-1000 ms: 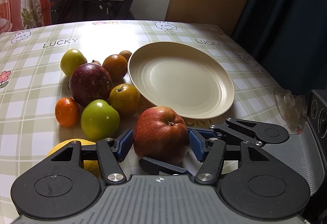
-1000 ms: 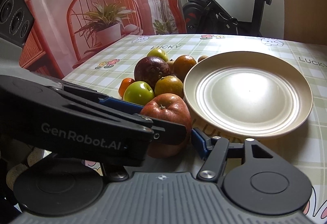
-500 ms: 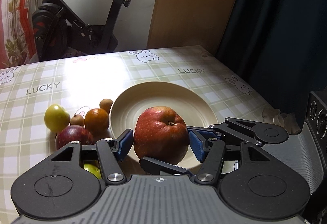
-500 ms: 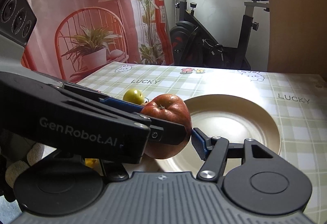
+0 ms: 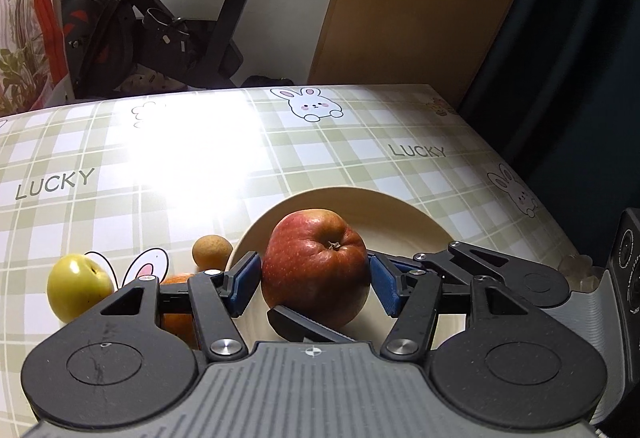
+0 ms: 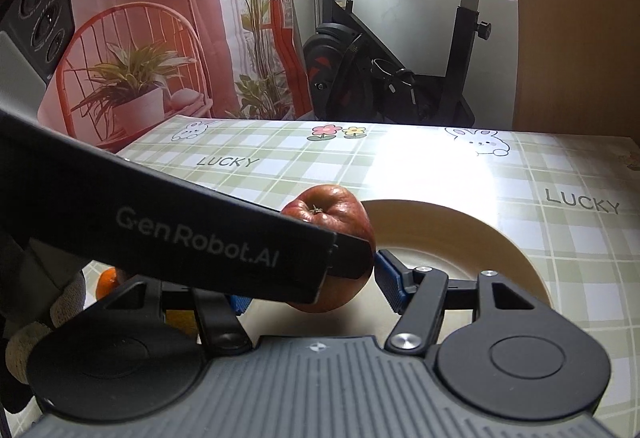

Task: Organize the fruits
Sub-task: 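Carry the red apple with the left tool onto the cream plate and release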

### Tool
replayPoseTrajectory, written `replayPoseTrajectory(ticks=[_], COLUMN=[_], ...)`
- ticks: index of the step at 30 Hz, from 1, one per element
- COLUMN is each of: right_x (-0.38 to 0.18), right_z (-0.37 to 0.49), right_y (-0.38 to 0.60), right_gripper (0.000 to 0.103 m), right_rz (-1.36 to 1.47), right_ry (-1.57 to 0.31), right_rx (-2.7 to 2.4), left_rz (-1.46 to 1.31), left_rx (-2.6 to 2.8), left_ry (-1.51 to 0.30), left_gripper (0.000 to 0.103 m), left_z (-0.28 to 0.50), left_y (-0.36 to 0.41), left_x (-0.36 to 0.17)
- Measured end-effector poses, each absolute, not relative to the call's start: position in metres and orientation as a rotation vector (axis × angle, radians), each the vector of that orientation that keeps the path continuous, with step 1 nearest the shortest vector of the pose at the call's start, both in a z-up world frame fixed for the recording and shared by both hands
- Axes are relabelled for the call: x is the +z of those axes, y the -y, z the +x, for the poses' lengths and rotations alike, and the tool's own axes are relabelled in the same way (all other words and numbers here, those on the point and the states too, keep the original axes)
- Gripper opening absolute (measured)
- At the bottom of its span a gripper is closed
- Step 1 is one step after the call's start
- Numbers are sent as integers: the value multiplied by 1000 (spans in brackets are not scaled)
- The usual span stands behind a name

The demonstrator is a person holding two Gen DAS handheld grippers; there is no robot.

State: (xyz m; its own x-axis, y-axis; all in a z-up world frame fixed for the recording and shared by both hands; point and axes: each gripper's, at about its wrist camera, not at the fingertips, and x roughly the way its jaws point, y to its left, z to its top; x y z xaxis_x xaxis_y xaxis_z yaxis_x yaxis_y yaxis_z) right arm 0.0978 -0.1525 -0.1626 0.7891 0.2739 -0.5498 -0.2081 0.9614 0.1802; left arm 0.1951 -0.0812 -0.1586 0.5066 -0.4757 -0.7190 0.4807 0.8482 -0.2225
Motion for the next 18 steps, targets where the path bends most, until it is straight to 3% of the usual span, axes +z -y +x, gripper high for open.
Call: replayPoseTrajectory(ticks=[18], right_x=[-167], right_z=[114], right_y=[144], right_gripper=[63], right_rz=[72], right_ry=[-637], right_rx=[211], left_rz=[45], left_rx=[-546], left_ry=[-865], left_gripper=[63], left_z=[209], left_y=[85], left_x=[-167])
